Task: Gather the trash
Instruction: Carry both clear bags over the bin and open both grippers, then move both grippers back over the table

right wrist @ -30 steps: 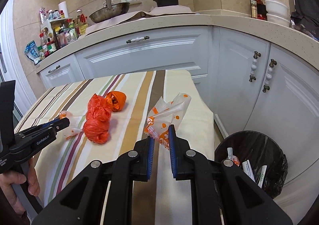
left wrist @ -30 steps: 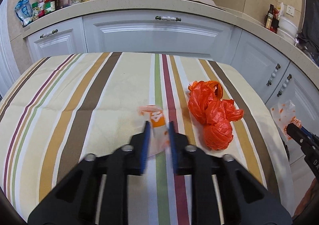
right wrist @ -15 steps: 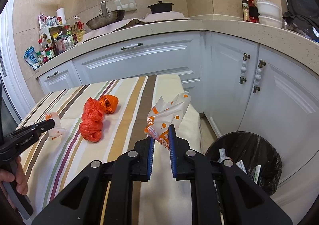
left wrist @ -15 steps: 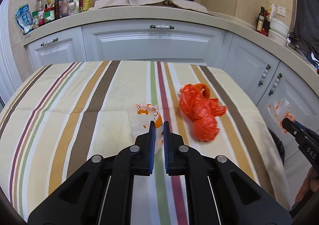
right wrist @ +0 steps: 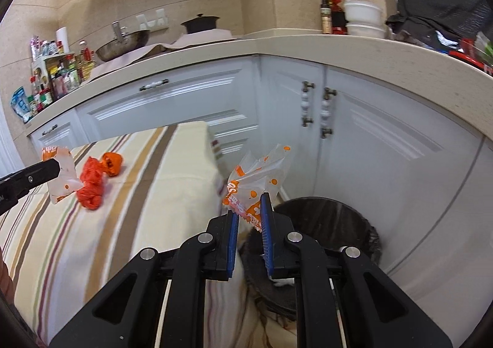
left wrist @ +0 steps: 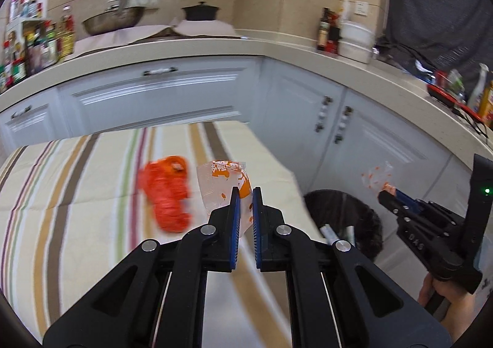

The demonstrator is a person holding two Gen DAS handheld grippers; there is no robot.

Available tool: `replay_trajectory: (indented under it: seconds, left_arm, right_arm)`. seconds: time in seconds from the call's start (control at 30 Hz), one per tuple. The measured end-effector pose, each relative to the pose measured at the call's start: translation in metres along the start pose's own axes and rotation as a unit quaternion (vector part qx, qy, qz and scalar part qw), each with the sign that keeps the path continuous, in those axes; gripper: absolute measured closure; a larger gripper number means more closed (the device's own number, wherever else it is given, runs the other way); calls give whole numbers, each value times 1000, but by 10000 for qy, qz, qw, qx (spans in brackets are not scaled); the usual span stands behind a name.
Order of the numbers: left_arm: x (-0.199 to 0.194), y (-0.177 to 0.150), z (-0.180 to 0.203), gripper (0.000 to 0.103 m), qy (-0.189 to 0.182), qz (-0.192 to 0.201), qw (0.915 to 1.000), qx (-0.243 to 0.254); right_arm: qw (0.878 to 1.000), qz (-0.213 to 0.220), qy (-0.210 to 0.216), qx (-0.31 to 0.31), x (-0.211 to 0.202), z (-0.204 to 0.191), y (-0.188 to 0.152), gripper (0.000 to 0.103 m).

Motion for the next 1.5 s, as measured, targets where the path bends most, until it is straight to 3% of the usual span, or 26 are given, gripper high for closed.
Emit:
replay_trajectory:
  seconds: [0.27, 0.63, 0.73, 0.77, 0.8, 0.83, 1.03, 1.27, 1.5]
  left_arm:
    - [39, 0, 88, 95, -291, -203, 9980, 517]
    - [83, 4, 156, 95, -308, -303, 9946, 941]
    - [100, 7, 168, 84, -297, -364, 9934, 1049]
    - [106, 7, 171, 69, -260, -386, 9933, 1058]
    - [110, 7, 172, 57, -235, -403, 9933, 1055]
    - [113, 8, 171, 54, -184, -399, 9938, 1026]
    - [117, 7, 158, 52, -117, -467, 9948, 899]
    - [92, 8, 128, 51, -69, -365, 9969, 690]
    - [55, 6, 66, 46, 158, -254, 9991, 298]
  right_arm:
    - [9993, 6, -368, 96, -6, 53, -10, 88]
    - [9987, 22, -433, 284, 10, 99, -15, 88]
    - [9987, 22, -296, 426, 23, 109, -13, 79]
    - [9982, 7, -280, 537, 30, 114, -15, 65]
    - [9978, -5, -278, 595, 34, 118, -16, 59]
    - [9975, -20, -291, 637, 38, 121, -17, 59]
    - [9967, -67, -384, 707, 42, 122, -23, 59]
    - [9970, 46, -425, 648, 28, 109, -15, 58]
    - [9985, 277, -192, 421, 7, 62, 7, 54]
Point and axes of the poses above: each gripper's, at about its wrist camera, not at the fingertips, and x roughly the way its jaws point, z to its right, y to its top, the point moved 10 cm from there along x, roughly the way its jaws point, and after that the axes turned 9 degrees about -z, right-handed, at the moved point
